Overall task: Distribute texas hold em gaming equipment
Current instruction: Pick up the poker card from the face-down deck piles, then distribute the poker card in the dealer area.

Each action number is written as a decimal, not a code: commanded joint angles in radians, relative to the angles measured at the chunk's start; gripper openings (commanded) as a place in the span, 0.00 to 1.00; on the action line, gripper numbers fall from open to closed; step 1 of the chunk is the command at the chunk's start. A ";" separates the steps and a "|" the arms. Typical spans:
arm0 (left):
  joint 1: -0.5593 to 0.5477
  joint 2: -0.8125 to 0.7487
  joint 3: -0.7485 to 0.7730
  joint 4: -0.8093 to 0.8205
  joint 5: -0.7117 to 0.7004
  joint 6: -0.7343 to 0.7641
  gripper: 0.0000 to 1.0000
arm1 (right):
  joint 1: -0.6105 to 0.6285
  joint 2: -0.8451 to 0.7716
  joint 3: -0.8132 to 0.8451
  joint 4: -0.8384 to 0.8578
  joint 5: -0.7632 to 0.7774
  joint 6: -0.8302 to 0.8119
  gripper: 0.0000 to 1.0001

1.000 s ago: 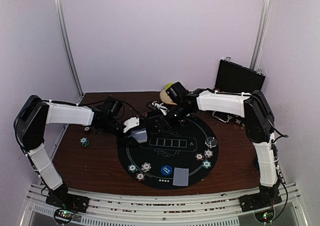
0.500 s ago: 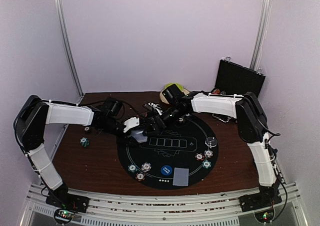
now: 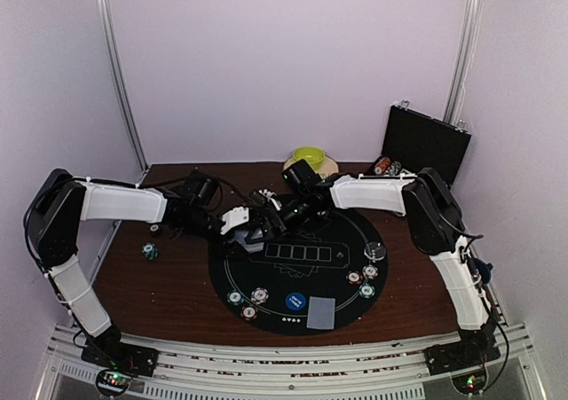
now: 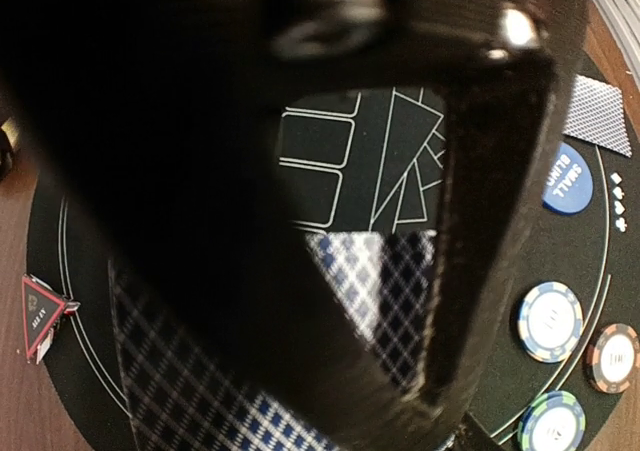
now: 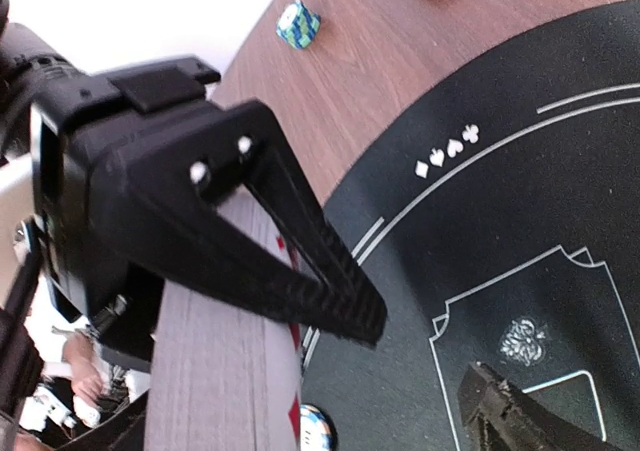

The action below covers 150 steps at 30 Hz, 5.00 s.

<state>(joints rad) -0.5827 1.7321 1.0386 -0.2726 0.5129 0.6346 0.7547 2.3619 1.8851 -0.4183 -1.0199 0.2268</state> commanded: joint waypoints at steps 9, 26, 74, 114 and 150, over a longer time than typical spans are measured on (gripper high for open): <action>-0.019 -0.010 -0.023 0.101 -0.033 -0.042 0.56 | -0.006 0.030 -0.013 0.228 -0.149 0.233 0.77; -0.020 -0.010 -0.066 0.216 -0.085 -0.115 0.55 | -0.003 0.028 -0.056 0.206 -0.124 0.203 0.72; -0.018 0.000 -0.077 0.220 -0.021 -0.117 0.55 | -0.052 -0.099 -0.015 -0.008 0.091 -0.002 0.57; -0.017 0.008 -0.068 0.213 -0.024 -0.121 0.57 | -0.017 -0.135 0.009 -0.202 0.125 -0.224 0.15; -0.016 0.007 -0.070 0.213 -0.023 -0.119 0.57 | -0.468 -0.183 -0.006 -0.736 0.020 -0.704 0.00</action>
<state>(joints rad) -0.6022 1.7351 0.9688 -0.1040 0.4694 0.5072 0.3580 2.1601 1.8675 -1.0187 -1.0386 -0.3710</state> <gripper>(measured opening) 0.574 0.016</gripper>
